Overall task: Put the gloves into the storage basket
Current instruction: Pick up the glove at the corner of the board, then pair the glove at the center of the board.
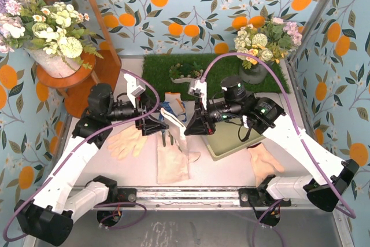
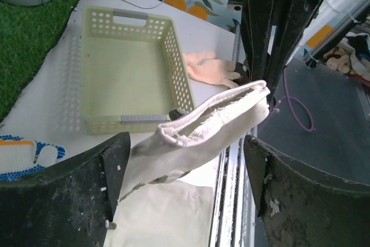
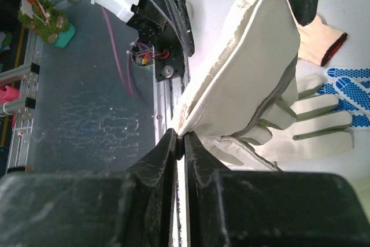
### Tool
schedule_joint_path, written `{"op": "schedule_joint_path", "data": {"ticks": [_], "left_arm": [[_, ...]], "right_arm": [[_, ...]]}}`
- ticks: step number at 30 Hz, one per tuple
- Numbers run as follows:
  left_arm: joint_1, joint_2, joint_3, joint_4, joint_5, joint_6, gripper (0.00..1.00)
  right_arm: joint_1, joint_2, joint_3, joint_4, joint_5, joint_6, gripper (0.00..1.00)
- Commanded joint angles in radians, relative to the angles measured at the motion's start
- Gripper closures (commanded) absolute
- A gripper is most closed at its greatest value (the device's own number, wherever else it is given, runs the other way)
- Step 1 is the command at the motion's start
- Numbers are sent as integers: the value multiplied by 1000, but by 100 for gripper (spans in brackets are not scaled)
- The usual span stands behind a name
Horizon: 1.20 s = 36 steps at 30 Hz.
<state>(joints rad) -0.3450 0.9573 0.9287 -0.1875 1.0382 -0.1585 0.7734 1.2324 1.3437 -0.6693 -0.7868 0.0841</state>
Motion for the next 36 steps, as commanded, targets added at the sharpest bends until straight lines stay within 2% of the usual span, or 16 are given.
{"op": "schedule_joint_path", "data": {"ticks": [1,7,13,17,21,27,29,30,33,35,36], "left_arm": [[3,25,28,99,83,-19,20],[4,28,17,112,129,-33,36],[3,-25,-18,112,102,-41,57],[3,-38,-46,113,89,-57,61],[4,-72,-52,97,7,-51,65],[3,-54,-36,66,-121,-13,87],[3,-45,-19,33,-179,24,92],[3,-40,-7,20,-199,39,91],[3,-30,14,-6,-248,78,65],[3,-29,19,-11,-290,98,42],[3,-31,21,-15,-310,116,35]], "right_arm": [[6,-24,7,-8,-48,-30,100],[5,-22,8,-25,1,-30,100],[6,-17,25,-27,171,0,100],[6,24,57,-33,262,6,100],[6,63,98,-45,304,-7,100],[11,122,124,-15,346,-32,100],[12,139,132,-4,368,-44,100],[12,148,137,-1,373,-52,100],[14,179,157,-11,369,-80,100],[16,198,173,-25,345,-96,100],[17,203,180,-34,330,-105,100]]}}
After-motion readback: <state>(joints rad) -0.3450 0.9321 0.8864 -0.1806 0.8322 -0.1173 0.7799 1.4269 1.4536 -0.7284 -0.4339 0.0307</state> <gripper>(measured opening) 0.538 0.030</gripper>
